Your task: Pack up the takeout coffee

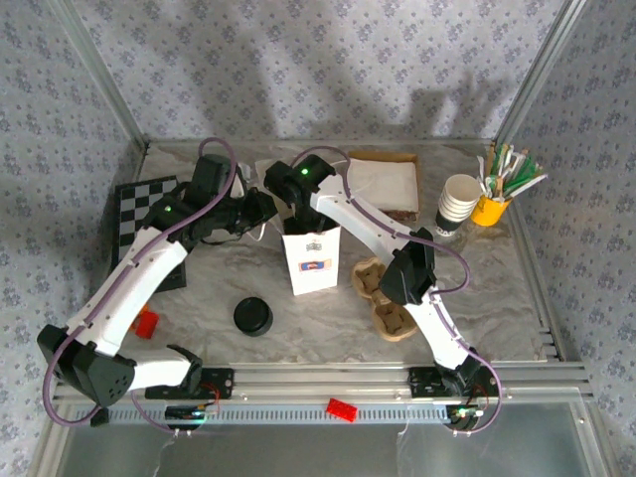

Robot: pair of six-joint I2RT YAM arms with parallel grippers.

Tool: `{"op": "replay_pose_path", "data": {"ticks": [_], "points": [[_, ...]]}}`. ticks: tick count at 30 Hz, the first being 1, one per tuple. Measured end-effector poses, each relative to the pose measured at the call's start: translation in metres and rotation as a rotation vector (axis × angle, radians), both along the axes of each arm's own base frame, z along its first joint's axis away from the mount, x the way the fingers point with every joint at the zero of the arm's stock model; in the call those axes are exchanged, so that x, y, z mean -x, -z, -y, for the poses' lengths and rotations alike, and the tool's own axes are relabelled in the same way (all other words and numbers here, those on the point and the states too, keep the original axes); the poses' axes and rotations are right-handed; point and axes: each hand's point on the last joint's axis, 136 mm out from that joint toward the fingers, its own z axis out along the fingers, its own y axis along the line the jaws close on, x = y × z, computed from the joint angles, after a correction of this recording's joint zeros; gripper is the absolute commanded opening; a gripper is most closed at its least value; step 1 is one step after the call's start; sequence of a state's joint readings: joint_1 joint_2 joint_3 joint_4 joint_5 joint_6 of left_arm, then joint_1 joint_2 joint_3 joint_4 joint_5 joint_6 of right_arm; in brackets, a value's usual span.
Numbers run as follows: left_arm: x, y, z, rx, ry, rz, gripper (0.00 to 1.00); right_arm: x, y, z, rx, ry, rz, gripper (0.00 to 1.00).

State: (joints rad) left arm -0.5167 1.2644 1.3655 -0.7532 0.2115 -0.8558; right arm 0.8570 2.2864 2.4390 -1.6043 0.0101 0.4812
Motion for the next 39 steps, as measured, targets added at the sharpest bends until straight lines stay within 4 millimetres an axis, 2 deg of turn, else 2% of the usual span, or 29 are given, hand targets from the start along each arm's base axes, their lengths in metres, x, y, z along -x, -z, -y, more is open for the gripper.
{"op": "replay_pose_path", "data": {"ticks": [9, 18, 39], "points": [[0.000, 0.001, 0.001, -0.001, 0.004, 0.000, 0.15, 0.004, -0.001, -0.003, -0.019, -0.004, -0.017, 0.61], [0.000, 0.001, 0.001, -0.004, 0.011, 0.002, 0.14, 0.001, 0.010, -0.002, -0.019, -0.002, -0.033, 0.61], [0.001, 0.001, 0.001, -0.005, 0.011, -0.001, 0.15, 0.000, 0.016, 0.000, -0.033, 0.005, -0.030, 0.61]]}}
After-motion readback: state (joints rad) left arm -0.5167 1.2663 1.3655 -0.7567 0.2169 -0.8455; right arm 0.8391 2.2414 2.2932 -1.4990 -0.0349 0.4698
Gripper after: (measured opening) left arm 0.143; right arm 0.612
